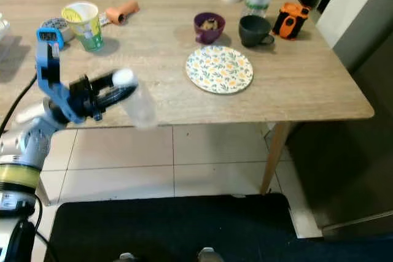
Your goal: Restocking fridge
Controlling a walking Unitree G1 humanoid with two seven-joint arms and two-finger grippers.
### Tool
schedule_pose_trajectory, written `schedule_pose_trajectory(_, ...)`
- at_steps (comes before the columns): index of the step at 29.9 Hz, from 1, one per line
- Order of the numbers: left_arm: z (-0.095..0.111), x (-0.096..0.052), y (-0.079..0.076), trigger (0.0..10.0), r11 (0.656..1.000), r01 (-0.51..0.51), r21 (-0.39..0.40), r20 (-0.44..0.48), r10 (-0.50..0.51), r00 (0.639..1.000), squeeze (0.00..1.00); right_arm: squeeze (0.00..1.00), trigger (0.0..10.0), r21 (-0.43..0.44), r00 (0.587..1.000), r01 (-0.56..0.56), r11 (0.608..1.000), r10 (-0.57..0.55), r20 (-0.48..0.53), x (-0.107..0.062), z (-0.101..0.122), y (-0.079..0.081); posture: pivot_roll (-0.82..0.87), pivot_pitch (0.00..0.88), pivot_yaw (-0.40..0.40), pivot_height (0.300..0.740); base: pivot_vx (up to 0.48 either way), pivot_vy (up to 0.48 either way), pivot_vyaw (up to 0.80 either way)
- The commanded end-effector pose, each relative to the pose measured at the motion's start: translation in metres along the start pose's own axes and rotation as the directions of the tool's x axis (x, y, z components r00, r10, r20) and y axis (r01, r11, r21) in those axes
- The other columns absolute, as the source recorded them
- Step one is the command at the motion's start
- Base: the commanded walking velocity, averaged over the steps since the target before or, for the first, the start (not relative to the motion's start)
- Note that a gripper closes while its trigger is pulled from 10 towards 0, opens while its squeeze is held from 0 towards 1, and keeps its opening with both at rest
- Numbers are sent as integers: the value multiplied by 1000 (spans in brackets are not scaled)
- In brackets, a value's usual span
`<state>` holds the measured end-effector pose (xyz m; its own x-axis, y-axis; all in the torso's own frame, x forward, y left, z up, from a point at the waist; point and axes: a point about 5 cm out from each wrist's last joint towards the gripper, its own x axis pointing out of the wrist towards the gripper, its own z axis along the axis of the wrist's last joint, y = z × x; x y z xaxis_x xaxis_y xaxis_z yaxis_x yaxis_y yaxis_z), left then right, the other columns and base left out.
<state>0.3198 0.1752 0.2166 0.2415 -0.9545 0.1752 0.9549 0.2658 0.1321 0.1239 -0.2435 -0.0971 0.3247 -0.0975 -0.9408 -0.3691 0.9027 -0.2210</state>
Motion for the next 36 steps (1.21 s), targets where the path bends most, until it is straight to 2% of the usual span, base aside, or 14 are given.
schedule_pose_trajectory(1, -10, 2, -10, 10000, 999, 47, -17, -68, -48, 997, 0, 0, 10000, 16, 1000, -16, 1000, 16, 27, 1, 5, 4, -42, 137, -19, 740, 0, 0, 0)
schedule_pose_trajectory(8, -101, -23, -32, 10000, 969, -211, -132, -339, 156, 928, 0, 0, 10000, 13, 999, -13, 1000, 12, 31, 1, 8, 2, -40, 111, -25, 740, 0, 0, 0)
schedule_pose_trajectory(11, -116, -27, -36, 10000, 954, -269, -133, -388, 200, 900, 0, 0, 10000, 13, 999, -12, 1000, 12, 31, 1, 8, 2, -40, 110, -25, 740, 0, 0, 0)
schedule_pose_trajectory(12, -147, -40, -44, 10000, 892, -429, -143, -484, 315, 816, 0, 0, 10000, 16, 1000, -8, 1000, 8, 29, 1, 8, 1, -38, 104, -27, 740, 0, 0, 0)
schedule_pose_trajectory(15, -147, -40, -44, 10000, 892, -429, -143, -484, 315, 816, 0, 0, 10000, 16, 1000, -8, 1000, 8, 29, 1, 8, 1, -38, 104, -27, 740, 0, 0, 0)
schedule_pose_trajectory(16, -165, -53, -50, 10000, 822, -547, -158, -539, 392, 745, 0, 0, 10000, 18, 1000, -7, 1000, 6, 28, 1, 9, 1, -37, 101, -28, 740, 0, 0, 0)
schedule_pose_trajectory(17, -165, -53, -50, 10000, 822, -547, -158, -539, 392, 745, 0, 0, 10000, 18, 1000, -7, 1000, 6, 28, 1, 9, 1, -37, 101, -28, 740, 0, 0, 0)
schedule_pose_trajectory(20, -214, -100, -90, 10000, 538, -837, -102, -734, 527, 428, 0, 0, 10000, 12, 999, 10, 1000, -11, 33, 1, 11, 0, -39, 96, -28, 740, 0, 0, 0)
schedule_pose_trajectory(21, -214, -100, -90, 10000, 538, -837, -102, -734, 527, 428, 0, 0, 10000, 12, 999, 10, 1000, -11, 33, 1, 11, 0, -39, 96, -28, 740, 0, 0, 0)
schedule_pose_trajectory(23, -231, -125, -119, 10000, 408, -912, -33, -816, 515, 260, 0, 0, 10000, -2, 999, 39, 999, -39, 33, 1, 12, -3, -36, 93, -29, 740, 0, 0, 0)
schedule_pose_trajectory(24, -231, -125, -119, 10000, 408, -912, -33, -816, 515, 260, 0, 0, 10000, -2, 999, 39, 999, -39, 33, 1, 12, -3, -36, 93, -29, 740, 0, 0, 0)
schedule_pose_trajectory(28, -249, -150, -166, 10000, 274, -961, 35, -896, 435, 91, 0, 0, 10000, -11, 996, 83, 996, -83, 17, 0, 8, -9, -39, 94, -28, 740, 0, 0, 0)
schedule_pose_trajectory(35, -258, -158, -197, 10000, 201, -978, 50, -930, 366, 27, 0, 0, 10000, -10, 995, 104, 995, -104, -3, -2, 0, -14, -41, 99, -31, 740, 0, 0, 0)
schedule_pose_trajectory(36, -261, -159, -204, 10000, 153, -986, 58, -933, 360, 1, 0, 0, 10000, -12, 994, 105, 994, -105, -16, -2, -5, -15, -41, 101, -34, 740, 0, 0, 0)
